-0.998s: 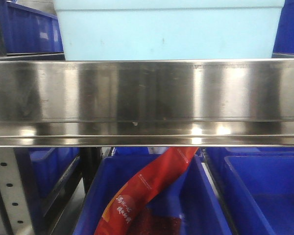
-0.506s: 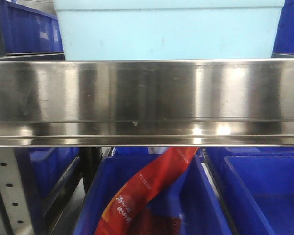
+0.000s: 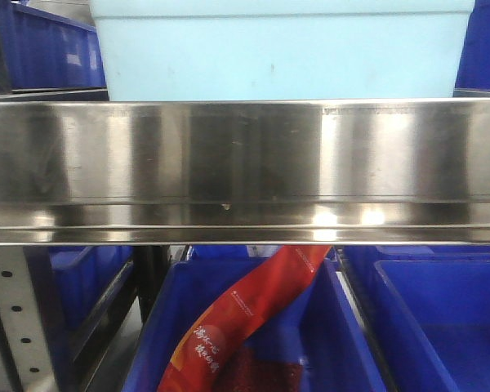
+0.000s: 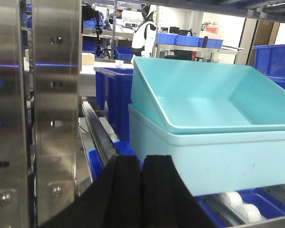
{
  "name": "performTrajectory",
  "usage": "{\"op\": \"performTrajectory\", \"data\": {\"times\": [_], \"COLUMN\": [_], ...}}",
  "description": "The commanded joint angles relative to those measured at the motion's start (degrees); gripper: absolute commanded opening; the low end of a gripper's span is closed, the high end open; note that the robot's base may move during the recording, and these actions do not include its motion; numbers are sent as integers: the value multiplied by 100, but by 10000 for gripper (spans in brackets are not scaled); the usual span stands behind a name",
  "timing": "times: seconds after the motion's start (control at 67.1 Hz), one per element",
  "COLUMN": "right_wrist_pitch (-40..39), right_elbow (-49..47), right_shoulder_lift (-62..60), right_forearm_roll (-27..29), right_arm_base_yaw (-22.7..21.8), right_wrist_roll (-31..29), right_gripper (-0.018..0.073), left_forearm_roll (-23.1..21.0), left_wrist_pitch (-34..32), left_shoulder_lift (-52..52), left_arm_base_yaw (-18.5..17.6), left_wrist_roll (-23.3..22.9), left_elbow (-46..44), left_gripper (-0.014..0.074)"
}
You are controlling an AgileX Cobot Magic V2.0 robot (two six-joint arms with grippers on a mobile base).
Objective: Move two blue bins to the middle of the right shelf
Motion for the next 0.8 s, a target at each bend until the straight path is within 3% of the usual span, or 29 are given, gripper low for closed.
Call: {"op": "performTrajectory", "data": {"times": [0.0,0.089,0.402,0.491,0.685,0.789], "right_wrist_pitch": [-138,-138,-138,-138,-137,-137], "right_elbow": [10,10,10,10,10,10], "right_shoulder_lift": [-22,-22,-22,-22,-48,-48], "right_forearm_roll": [-56,-56,-56,-56,-56,-56], "right_arm_base_yaw": [-19,-19,-19,-19,-19,-19], "right_wrist_roll": [-3,-3,-3,-3,-3,-3], "right_gripper": [-162,-162,-162,-162,-162,-162], "left_forearm_roll": [-473,-742,-707,-707,-694,-678], "left_wrist_pitch": [-13,72,72,36,-87,196], "left_shoulder_lift": [-121,-326,-1901,-1901,-1901,-1901], "left_arm_base_yaw": [133,411,1396,1618,1707,1707], "left_wrist_roll": [688,1375,1330,1317,1203,1203], "left_elbow": [87,198,1417,1756,2188,2188], "left_gripper": [-111,-111,-111,-111,-111,-111]}}
